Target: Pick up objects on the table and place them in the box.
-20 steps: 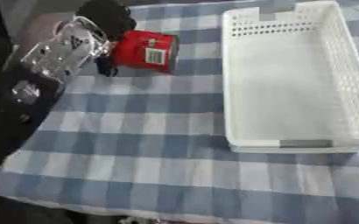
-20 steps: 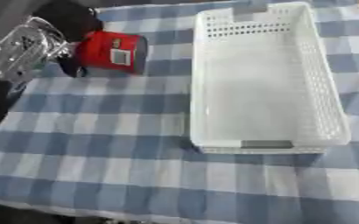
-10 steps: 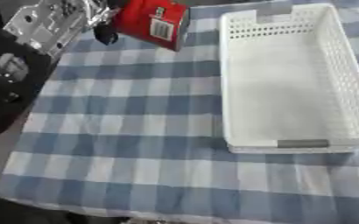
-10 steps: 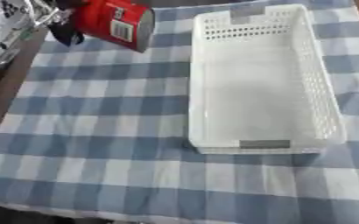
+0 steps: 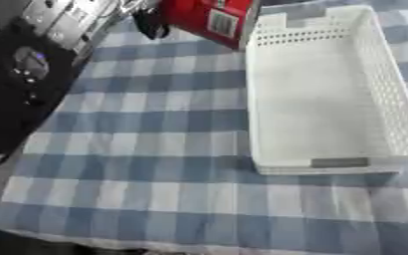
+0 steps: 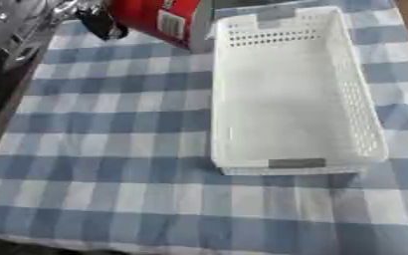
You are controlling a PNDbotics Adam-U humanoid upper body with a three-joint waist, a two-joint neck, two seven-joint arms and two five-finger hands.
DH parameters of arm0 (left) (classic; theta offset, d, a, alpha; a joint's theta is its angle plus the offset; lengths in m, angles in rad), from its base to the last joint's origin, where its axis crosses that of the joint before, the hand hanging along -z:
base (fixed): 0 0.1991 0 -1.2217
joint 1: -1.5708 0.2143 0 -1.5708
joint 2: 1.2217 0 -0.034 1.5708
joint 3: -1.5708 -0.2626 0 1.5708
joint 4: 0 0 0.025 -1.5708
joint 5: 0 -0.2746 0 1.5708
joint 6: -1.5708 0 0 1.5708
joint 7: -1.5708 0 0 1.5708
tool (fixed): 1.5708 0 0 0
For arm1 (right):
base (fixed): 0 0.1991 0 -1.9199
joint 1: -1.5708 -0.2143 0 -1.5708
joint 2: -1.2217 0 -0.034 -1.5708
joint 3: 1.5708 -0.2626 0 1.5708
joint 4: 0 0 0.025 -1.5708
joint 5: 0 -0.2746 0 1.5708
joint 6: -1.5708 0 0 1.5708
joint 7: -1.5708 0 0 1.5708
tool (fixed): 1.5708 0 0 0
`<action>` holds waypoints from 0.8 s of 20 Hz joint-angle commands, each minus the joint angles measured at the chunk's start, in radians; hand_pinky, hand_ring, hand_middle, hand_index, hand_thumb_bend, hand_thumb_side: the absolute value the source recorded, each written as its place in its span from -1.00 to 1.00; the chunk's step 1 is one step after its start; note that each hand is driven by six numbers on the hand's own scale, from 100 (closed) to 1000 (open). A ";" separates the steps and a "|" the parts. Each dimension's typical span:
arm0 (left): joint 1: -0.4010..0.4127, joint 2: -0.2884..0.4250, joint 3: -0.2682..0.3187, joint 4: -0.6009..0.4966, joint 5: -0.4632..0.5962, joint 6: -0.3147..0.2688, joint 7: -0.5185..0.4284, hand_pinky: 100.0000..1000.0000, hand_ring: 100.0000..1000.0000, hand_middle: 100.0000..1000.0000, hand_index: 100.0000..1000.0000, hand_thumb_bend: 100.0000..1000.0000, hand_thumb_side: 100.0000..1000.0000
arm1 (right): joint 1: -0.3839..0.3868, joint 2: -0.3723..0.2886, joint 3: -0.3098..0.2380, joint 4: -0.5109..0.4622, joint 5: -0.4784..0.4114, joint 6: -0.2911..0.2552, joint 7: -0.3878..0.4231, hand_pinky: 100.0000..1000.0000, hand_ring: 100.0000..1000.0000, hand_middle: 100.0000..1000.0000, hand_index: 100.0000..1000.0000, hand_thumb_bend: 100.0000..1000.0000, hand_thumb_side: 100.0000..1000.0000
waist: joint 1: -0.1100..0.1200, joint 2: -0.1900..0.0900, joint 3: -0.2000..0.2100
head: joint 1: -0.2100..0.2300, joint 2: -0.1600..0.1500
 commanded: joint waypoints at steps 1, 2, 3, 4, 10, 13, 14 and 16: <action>-0.051 -0.005 -0.017 -0.017 0.015 -0.032 -0.008 -0.46 -0.30 -0.19 0.12 -0.43 -1.00 | -0.018 -0.007 -0.007 -0.014 0.001 0.004 -0.012 0.13 0.39 0.22 0.66 -1.00 1.00 | -0.003 -0.020 -0.006 | 0.012 -0.004; -0.066 -0.016 -0.030 -0.017 0.022 -0.044 -0.012 -0.46 -0.30 -0.19 0.12 -0.64 -0.64 | -0.021 -0.007 -0.007 -0.015 0.000 0.006 -0.016 0.13 0.39 0.22 0.66 -1.00 1.00 | -0.001 -0.021 -0.012 | 0.013 -0.004; -0.081 -0.027 -0.046 -0.017 0.032 -0.057 -0.016 -0.46 -0.30 -0.19 0.12 -0.64 -0.63 | -0.023 -0.006 -0.006 -0.016 0.000 0.008 -0.019 0.13 0.39 0.22 0.66 -1.00 1.00 | 0.000 -0.022 -0.017 | 0.015 -0.004; -0.093 -0.035 -0.057 -0.016 0.041 -0.067 -0.020 -0.46 -0.30 -0.19 0.12 -0.68 -0.42 | -0.025 -0.006 -0.005 -0.016 -0.001 0.009 -0.021 0.12 0.39 0.22 0.66 -1.00 1.00 | 0.001 -0.022 -0.021 | 0.016 -0.004; -0.173 -0.091 -0.131 -0.017 0.103 -0.130 -0.041 -0.46 -0.29 -0.20 0.11 -0.64 -0.62 | -0.035 -0.004 0.001 -0.021 -0.005 0.012 -0.020 0.12 0.38 0.22 0.66 -1.00 1.00 | 0.012 -0.024 -0.043 | 0.018 -0.004; -0.199 -0.102 -0.157 -0.017 0.124 -0.152 -0.051 -0.40 -0.26 -0.18 0.12 -0.59 -0.57 | -0.037 -0.004 0.002 -0.022 -0.007 0.012 -0.017 0.12 0.38 0.22 0.66 -1.00 1.00 | 0.016 -0.024 -0.050 | 0.016 -0.004; -0.207 -0.104 -0.166 -0.017 0.132 -0.160 -0.052 -0.33 -0.22 -0.16 0.13 -0.54 -0.51 | -0.038 -0.005 0.003 -0.023 -0.007 0.012 -0.017 0.12 0.38 0.22 0.66 -1.00 1.00 | 0.017 -0.024 -0.052 | 0.016 -0.004; -0.224 -0.106 -0.189 -0.017 0.157 -0.179 -0.047 -0.24 -0.16 -0.10 0.19 -0.49 -0.43 | -0.039 -0.005 0.004 -0.023 -0.008 0.012 -0.015 0.12 0.38 0.22 0.66 -1.00 1.00 | 0.020 -0.024 -0.056 | 0.016 -0.004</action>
